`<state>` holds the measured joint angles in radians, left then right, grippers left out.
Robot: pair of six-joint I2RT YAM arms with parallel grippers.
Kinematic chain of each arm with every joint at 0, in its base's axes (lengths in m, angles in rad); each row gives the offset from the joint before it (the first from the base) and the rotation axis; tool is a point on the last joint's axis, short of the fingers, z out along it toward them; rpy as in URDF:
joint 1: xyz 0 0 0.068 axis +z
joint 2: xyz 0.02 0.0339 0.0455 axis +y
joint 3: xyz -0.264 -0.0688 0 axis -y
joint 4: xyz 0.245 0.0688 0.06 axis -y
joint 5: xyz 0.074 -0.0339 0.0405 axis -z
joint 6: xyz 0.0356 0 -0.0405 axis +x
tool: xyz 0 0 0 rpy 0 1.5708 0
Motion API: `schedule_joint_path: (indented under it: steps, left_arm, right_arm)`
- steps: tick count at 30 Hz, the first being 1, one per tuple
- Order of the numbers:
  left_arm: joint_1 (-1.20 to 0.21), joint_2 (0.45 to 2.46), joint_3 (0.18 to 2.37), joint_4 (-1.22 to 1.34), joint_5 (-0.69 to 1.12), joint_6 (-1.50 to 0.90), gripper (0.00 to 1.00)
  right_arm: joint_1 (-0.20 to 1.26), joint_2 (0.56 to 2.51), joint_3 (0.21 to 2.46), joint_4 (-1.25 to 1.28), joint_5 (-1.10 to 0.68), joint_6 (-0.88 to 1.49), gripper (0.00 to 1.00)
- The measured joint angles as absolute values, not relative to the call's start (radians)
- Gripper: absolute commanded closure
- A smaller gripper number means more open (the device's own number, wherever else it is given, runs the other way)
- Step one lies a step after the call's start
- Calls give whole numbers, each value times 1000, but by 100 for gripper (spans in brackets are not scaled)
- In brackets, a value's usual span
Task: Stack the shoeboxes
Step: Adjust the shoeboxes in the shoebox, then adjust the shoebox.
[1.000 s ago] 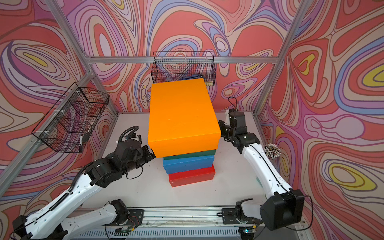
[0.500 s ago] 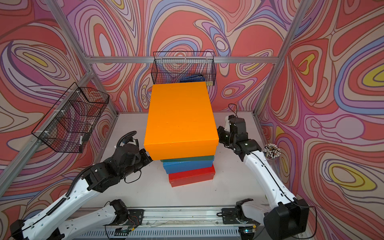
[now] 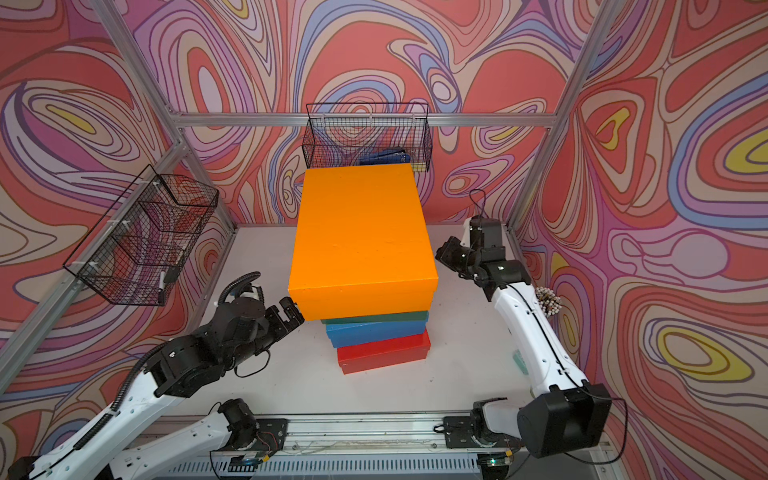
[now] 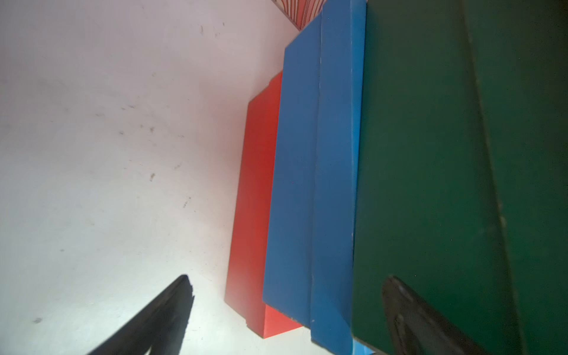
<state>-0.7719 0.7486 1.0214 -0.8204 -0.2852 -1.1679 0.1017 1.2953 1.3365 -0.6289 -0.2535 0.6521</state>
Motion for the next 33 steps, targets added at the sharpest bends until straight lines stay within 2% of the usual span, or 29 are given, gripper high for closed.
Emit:
schedule_joint_path:
  steps: [4,9,17,27,33]
  left_arm:
    - [-772,762,1226,-885,-354,-1096,1]
    - [-772,905,1451,-841,-356,-988,1]
    - [-768,1127,1558,-798,-305,-892,1]
    - [-672,1225,1721,-798,-287,-841,1]
    - [-616,1271,1717,-781,-231,-841,1]
  right_arm:
    - [79,1271,1435,-659,-246,605,100]
    - [83,1224,1477,-618,-368,596,100]
    - [168,1221,1477,-548,-519,643,100]
    - [188,1262,1477,-520,-500,675,100]
    - [189,1261,1480,-532,-440,678,100]
